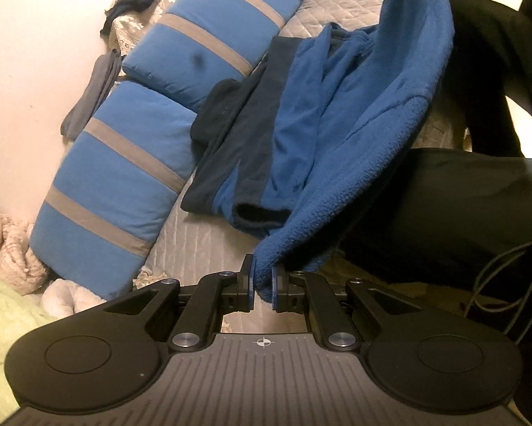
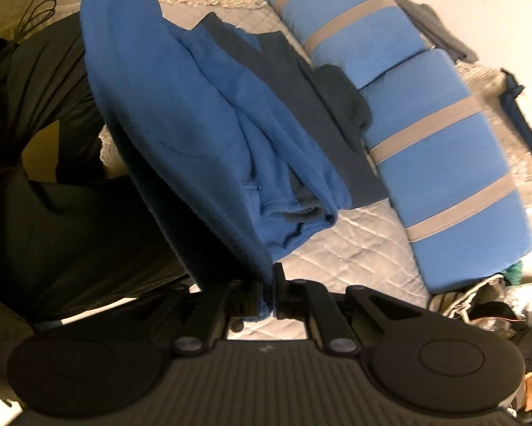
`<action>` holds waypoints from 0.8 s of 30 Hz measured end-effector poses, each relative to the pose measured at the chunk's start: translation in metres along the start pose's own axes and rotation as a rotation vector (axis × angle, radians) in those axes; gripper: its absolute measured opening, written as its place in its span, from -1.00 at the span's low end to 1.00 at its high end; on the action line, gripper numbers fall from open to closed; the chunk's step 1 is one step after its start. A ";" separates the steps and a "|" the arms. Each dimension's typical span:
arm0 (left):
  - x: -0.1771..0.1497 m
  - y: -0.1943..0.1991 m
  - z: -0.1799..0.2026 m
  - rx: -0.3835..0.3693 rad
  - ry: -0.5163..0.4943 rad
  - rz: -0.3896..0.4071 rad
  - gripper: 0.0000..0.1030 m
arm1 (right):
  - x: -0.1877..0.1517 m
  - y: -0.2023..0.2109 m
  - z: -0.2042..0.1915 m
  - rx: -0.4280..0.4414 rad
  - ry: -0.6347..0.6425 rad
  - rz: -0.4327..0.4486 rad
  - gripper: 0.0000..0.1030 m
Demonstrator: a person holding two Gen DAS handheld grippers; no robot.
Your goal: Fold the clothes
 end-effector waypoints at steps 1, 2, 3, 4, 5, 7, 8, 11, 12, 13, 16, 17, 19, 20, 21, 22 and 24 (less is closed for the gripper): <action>0.000 -0.002 -0.002 -0.009 -0.003 0.000 -0.82 | 0.001 -0.002 0.003 0.008 0.002 -0.003 -0.91; 0.001 -0.005 -0.004 -0.017 -0.007 -0.002 -0.82 | 0.002 -0.004 0.006 0.019 0.006 -0.010 -0.91; 0.001 -0.008 -0.005 -0.026 -0.012 -0.003 -0.82 | 0.004 -0.005 0.009 0.028 0.015 -0.012 -0.91; 0.001 -0.010 -0.008 -0.033 -0.015 -0.005 -0.82 | 0.006 -0.007 0.011 0.032 0.020 -0.013 -0.91; 0.001 -0.012 -0.010 -0.037 -0.015 -0.008 -0.82 | 0.008 -0.008 0.013 0.037 0.026 -0.016 -0.91; 0.002 -0.014 -0.014 -0.043 -0.015 -0.013 -0.82 | 0.013 -0.012 0.017 0.043 0.041 -0.019 -0.91; 0.002 -0.015 -0.016 -0.046 -0.015 -0.013 -0.82 | 0.015 -0.013 0.019 0.046 0.045 -0.020 -0.91; 0.004 -0.019 -0.022 -0.062 -0.016 -0.016 -0.82 | 0.020 -0.018 0.026 0.055 0.053 -0.027 -0.91; 0.004 -0.020 -0.024 -0.066 -0.016 -0.017 -0.82 | 0.021 -0.020 0.029 0.059 0.053 -0.029 -0.91; 0.005 -0.021 -0.026 -0.071 -0.015 -0.017 -0.82 | 0.022 -0.022 0.031 0.059 0.052 -0.030 -0.91; 0.006 -0.025 -0.031 -0.087 -0.012 -0.020 -0.82 | 0.025 -0.028 0.039 0.063 0.047 -0.031 -0.91; 0.006 -0.027 -0.033 -0.094 -0.011 -0.022 -0.82 | 0.025 -0.029 0.041 0.065 0.045 -0.032 -0.91; 0.007 -0.031 -0.038 -0.110 -0.008 -0.024 -0.82 | 0.027 -0.033 0.046 0.069 0.042 -0.032 -0.91; 0.008 -0.033 -0.040 -0.118 -0.006 -0.024 -0.82 | 0.028 -0.035 0.048 0.072 0.042 -0.032 -0.91; 0.008 -0.035 -0.043 -0.124 -0.006 -0.026 -0.82 | 0.029 -0.037 0.051 0.075 0.042 -0.033 -0.91; 0.009 -0.036 -0.045 -0.129 -0.005 -0.027 -0.82 | 0.030 -0.039 0.053 0.077 0.043 -0.035 -0.91; 0.010 -0.040 -0.050 -0.136 -0.003 -0.032 -0.82 | 0.032 -0.044 0.059 0.077 0.044 -0.037 -0.91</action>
Point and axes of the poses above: each gripper's, at about its wrist camera, not at the fingertips, and y roughly against the way its jaws point, z to its right, x to its top, the point moved 5 cm from there along -y, roughly the way its jaws point, and after that the axes turned 6 degrees about -x, right-handed, at the moved point
